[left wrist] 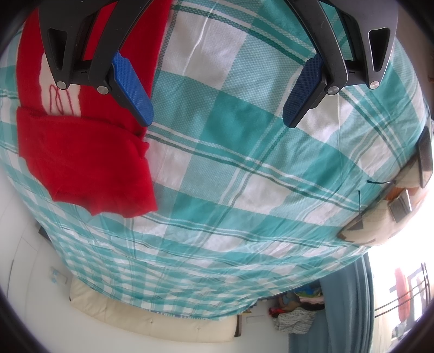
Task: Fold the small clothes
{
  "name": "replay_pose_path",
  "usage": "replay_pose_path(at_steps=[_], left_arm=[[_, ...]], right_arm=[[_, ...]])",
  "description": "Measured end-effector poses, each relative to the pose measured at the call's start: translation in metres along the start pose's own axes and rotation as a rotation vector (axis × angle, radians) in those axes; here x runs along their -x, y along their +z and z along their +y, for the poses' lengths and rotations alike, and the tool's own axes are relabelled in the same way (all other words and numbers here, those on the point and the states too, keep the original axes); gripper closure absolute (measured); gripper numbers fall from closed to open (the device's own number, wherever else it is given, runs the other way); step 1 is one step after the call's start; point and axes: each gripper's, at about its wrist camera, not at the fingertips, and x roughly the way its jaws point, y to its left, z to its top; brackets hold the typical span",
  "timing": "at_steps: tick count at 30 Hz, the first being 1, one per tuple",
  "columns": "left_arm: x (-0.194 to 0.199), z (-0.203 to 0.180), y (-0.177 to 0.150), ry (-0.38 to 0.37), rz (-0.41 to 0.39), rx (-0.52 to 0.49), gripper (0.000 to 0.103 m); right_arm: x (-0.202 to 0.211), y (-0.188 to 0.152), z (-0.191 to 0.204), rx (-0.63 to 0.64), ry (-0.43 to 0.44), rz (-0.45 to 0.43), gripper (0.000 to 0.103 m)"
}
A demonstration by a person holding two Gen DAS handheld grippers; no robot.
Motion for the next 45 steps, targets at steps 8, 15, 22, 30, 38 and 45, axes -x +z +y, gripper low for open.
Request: replay_pose_path(at_steps=[8, 15, 22, 30, 38, 45], left_arm=[[0.0003, 0.0007, -0.0002, 0.000, 0.000, 0.000, 0.006], [0.0005, 0.0012, -0.0003, -0.001, 0.000, 0.000, 0.006], [0.0009, 0.0017, -0.0003, -0.001, -0.002, 0.002, 0.006], [0.0013, 0.0019, -0.0007, -0.001, -0.003, 0.001, 0.006], [0.0012, 0.0018, -0.0014, -0.001, -0.004, 0.002, 0.006], [0.0025, 0.0091, 0.0006, 0.004, 0.012, -0.014, 0.006]], right_arm=[[0.0001, 0.0042, -0.0032, -0.003, 0.000, -0.002, 0.030], [0.0010, 0.0064, -0.0050, -0.003, -0.002, -0.008, 0.030], [0.0012, 0.0060, -0.0048, -0.002, -0.003, -0.009, 0.030], [0.0013, 0.0058, -0.0047, -0.001, -0.003, -0.009, 0.030], [0.0016, 0.0055, -0.0044, -0.001, -0.002, -0.010, 0.030], [-0.0013, 0.0067, -0.0059, 0.013, -0.019, -0.004, 0.030]])
